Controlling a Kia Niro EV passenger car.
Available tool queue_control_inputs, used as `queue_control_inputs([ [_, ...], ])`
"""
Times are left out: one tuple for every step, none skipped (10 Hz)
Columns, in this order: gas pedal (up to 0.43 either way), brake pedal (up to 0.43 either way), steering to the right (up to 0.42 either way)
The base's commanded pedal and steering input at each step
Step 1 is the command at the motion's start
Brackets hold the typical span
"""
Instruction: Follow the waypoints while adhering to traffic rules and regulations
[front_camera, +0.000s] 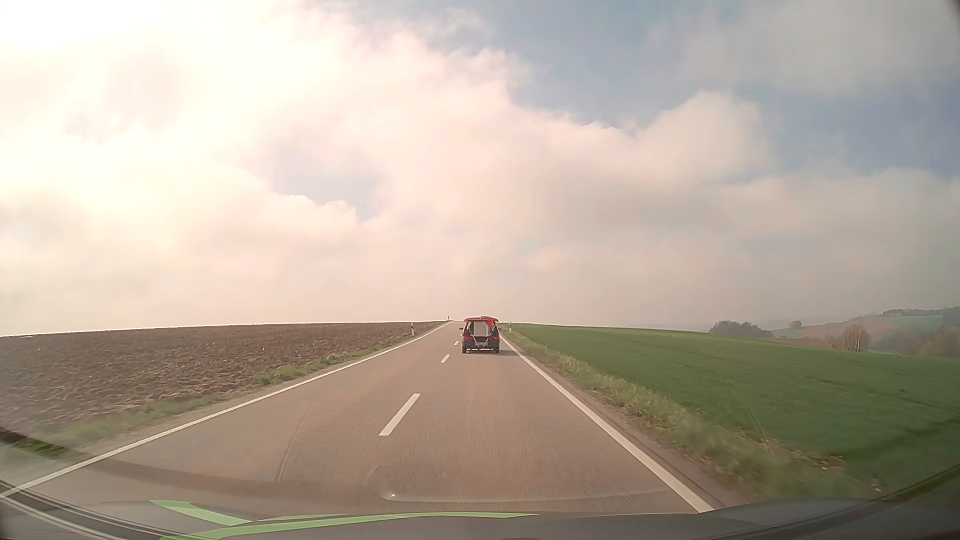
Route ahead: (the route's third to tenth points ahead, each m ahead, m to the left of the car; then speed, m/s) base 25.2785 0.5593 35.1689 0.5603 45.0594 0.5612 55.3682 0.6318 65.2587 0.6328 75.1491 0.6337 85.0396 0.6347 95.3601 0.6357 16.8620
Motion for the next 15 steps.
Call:
queue_control_inputs([
  [0.240, 0.000, -0.005],
  [0.240, 0.000, -0.005],
  [0.240, 0.000, -0.004],
  [0.248, 0.000, -0.004],
  [0.248, 0.000, -0.004],
  [0.248, 0.000, -0.004],
  [0.248, 0.000, -0.004],
  [0.248, 0.000, -0.004],
  [0.248, 0.000, -0.003],
  [0.248, 0.000, -0.003],
  [0.248, 0.000, -0.003],
  [0.248, 0.000, -0.002],
  [0.248, 0.000, -0.002],
  [0.248, 0.000, -0.001],
  [0.248, 0.000, -0.001],
])
